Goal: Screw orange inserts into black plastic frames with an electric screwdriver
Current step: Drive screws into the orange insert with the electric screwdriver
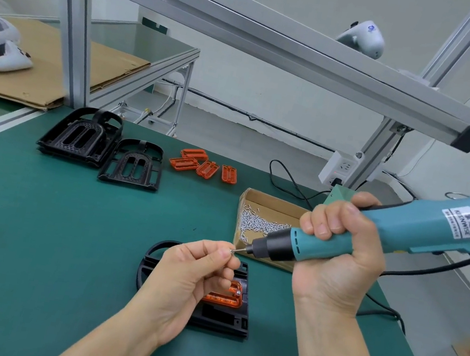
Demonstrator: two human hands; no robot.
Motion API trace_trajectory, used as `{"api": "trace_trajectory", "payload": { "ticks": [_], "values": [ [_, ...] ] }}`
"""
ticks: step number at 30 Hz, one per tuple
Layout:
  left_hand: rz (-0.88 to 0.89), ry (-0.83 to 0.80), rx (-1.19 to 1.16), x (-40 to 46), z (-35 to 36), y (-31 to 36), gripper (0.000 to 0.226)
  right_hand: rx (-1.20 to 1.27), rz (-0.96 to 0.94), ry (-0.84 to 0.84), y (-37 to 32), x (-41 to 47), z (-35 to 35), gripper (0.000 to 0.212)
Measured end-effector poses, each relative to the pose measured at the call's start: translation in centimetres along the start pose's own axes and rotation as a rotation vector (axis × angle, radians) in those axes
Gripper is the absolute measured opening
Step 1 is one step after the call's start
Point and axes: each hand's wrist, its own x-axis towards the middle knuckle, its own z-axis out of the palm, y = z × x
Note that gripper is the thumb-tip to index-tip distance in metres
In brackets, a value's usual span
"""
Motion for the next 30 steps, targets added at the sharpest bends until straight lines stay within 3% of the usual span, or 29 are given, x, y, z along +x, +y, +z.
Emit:
{"api": "trace_trajectory", "payload": {
  "ticks": [10, 15, 19, 22, 30],
  "values": [
    [0.147, 0.126, 0.462, 0.3, -2.3, 1.5, 0.027, -0.006, 0.062, -0.025, 0.4, 0.8, -0.5, 0.020],
    [0.359, 0.225, 1.123, 0.7, -4.8, 2.6, 0.024, -0.050, 0.129, -0.053, 1.4, 0.8, -0.9, 0.021],
    [0.336, 0.179, 1.432, 0.6, -5.4, 2.2, 0.032, -0.108, 0.199, -0.076, 2.6, 0.5, -1.2, 0.022],
    [0.258, 0.138, 1.513, 0.6, -5.6, 1.7, 0.041, -0.147, 0.251, -0.118, 3.4, 0.2, -1.2, 0.023],
    [0.212, 0.120, 1.433, 0.7, -5.4, 1.5, 0.042, -0.231, 0.322, -0.177, 5.2, 0.0, -1.1, 0.021]
  ]
}}
